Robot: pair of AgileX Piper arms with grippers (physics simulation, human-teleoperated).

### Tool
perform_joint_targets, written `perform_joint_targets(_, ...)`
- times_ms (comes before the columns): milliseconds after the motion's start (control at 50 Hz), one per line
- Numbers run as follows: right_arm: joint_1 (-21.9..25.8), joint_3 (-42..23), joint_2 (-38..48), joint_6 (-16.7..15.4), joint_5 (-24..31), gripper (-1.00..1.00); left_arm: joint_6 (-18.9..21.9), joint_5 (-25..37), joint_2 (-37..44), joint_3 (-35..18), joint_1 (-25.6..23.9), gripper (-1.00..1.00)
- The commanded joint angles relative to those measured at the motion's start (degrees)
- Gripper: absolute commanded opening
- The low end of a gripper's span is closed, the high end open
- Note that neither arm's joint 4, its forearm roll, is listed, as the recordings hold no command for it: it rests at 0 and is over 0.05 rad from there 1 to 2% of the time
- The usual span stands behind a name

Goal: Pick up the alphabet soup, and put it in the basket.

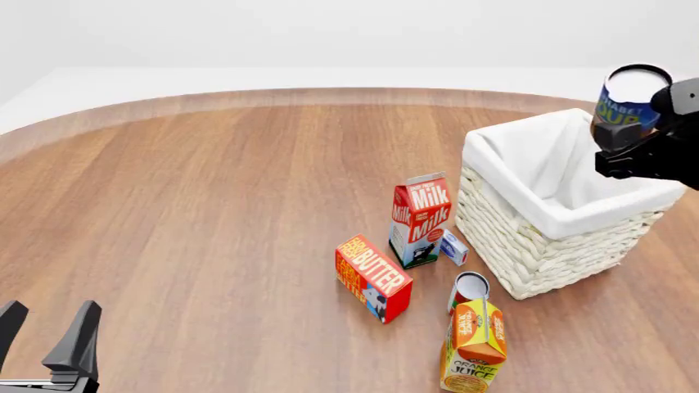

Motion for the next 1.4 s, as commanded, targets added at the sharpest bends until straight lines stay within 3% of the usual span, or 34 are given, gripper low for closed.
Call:
perform_joint_targets(20, -0.09, -2.84, 3.19, 0.98, 0.18, -1.00, 0.00, 0.00, 0.00, 0.00, 0.00, 1.00)
perform_joint_targets(420, 0.68, -7.69, 8.39, 0.73, 2.96, -1.00, 0.00, 0.00, 0.00, 0.00, 0.00, 1.00)
perform_joint_targets(800, -0.47, -7.50, 11.82, 1.57, 3.66, -1.00, 0.00, 0.00, 0.00, 0.00, 0.00, 1.00)
perform_joint_targets(1400, -2.34, -9.84, 17.59, 0.33, 4.73, -1.00, 0.00, 0.00, 0.00, 0.00, 0.00, 1.00)
